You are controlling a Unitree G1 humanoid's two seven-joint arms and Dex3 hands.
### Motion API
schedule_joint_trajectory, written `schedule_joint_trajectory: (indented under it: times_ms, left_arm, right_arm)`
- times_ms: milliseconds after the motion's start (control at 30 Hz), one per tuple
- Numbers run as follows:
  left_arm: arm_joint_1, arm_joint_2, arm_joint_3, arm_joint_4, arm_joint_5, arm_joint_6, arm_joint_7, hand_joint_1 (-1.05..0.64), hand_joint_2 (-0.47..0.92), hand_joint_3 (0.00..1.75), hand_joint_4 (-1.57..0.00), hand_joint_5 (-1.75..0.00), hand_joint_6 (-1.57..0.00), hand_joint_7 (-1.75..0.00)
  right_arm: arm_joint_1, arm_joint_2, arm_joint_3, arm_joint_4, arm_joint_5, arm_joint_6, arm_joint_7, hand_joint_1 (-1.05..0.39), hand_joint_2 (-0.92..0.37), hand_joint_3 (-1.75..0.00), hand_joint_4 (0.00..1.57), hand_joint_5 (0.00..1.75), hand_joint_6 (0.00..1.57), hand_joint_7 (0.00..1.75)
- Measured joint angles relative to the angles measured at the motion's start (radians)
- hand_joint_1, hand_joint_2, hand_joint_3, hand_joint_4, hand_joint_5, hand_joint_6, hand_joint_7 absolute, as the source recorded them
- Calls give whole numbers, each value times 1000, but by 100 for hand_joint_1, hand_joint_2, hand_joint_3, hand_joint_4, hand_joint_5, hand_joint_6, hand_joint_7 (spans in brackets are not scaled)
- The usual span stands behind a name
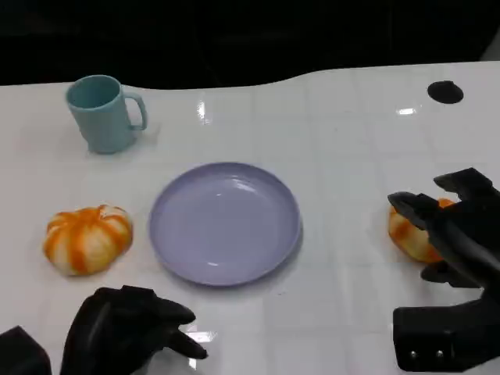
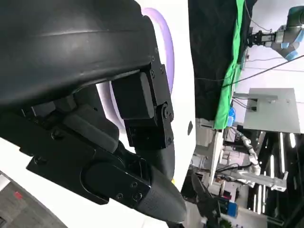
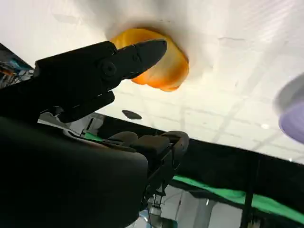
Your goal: Grasp the bread from the table and place it into the plate.
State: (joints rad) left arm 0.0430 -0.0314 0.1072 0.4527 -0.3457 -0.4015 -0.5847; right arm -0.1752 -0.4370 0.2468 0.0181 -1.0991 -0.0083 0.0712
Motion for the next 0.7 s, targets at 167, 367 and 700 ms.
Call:
schedule_joint_trajectory:
  times_ms: [167,367,700]
  left_arm:
    - [0,0,0,-1,0,0,0,-105,76,0,-157,-36,-157,-15]
    - [2,0,0,-2,2,-1,0,-105,76,0,-157,-37,-157,-15]
    - [6,-1,0,-11,2,-1,0,-105,76,0,-157,-37,-157,-16]
  right_arm:
    - [-62,2,43,109,-5,32,-10,-49,-77,0,24,26,40,0]
    - [-136,10,89,276,10,46,-74,-47,-79,-1,29,19,41,0]
    - [-246,30,147,520,87,31,-185,-20,-85,0,97,52,81,5]
